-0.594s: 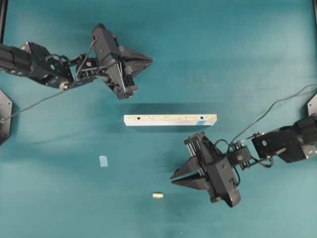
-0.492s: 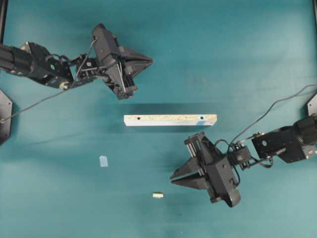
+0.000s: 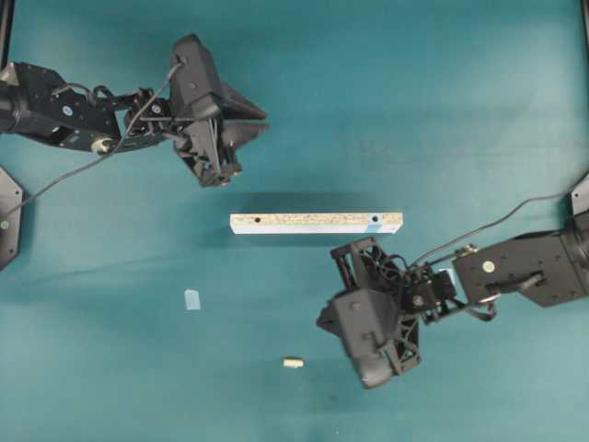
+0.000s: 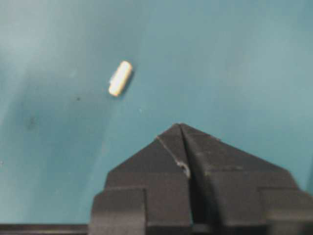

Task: Insert the rod into the hole on the wooden board.
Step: 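Move the right gripper down over the small wooden peg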

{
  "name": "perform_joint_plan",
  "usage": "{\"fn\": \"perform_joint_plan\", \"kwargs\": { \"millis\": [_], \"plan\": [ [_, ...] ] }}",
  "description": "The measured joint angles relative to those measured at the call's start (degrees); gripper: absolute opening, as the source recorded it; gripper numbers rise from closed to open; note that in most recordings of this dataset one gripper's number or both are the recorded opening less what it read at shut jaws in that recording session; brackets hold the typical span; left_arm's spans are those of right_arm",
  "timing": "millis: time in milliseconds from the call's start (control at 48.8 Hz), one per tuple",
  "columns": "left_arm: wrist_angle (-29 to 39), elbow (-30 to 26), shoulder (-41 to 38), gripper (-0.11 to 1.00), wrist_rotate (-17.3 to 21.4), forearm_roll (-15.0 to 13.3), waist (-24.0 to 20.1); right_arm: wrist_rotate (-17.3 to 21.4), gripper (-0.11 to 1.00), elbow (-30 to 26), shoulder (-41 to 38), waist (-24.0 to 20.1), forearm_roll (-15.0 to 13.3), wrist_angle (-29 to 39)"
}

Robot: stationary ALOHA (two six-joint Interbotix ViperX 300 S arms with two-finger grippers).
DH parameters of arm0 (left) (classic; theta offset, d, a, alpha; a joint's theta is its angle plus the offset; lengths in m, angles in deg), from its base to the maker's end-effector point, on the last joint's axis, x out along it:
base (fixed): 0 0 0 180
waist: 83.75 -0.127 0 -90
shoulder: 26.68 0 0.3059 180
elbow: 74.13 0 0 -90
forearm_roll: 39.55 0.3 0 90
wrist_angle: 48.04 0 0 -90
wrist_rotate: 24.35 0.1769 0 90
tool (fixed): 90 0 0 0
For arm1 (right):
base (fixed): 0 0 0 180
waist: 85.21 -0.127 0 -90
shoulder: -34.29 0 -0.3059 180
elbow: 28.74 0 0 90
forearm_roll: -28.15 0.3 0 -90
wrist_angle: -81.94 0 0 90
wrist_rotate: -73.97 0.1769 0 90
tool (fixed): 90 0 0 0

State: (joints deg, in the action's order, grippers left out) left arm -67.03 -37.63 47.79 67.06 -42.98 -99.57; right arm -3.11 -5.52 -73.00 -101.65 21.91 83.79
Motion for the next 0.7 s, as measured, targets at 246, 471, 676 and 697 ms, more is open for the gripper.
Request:
{"fn": "perform_joint_plan", "kwargs": {
  "millis": [246, 471, 676, 697],
  "plan": [
    [10.9, -2.29, 0.79, 1.0, 5.45, 0.09, 1.23, 9.32, 0.83, -6.68, -0.09, -0.79, 0.0, 16.0],
    [11.69, -2.72, 1.85, 1.0, 7.03, 0.18, 1.49, 13.97, 0.83, -11.95, -1.67, -0.79, 0.0, 23.73],
    [14.33, -2.81, 1.85, 1.0, 7.03, 0.18, 1.49, 14.94, 0.83, -20.83, -6.33, -0.79, 0.0, 33.66],
    [14.77, -2.72, 1.85, 1.0, 7.03, 0.18, 1.49, 14.94, 0.83, -21.88, -6.94, -0.79, 0.0, 34.72]
  ]
}}
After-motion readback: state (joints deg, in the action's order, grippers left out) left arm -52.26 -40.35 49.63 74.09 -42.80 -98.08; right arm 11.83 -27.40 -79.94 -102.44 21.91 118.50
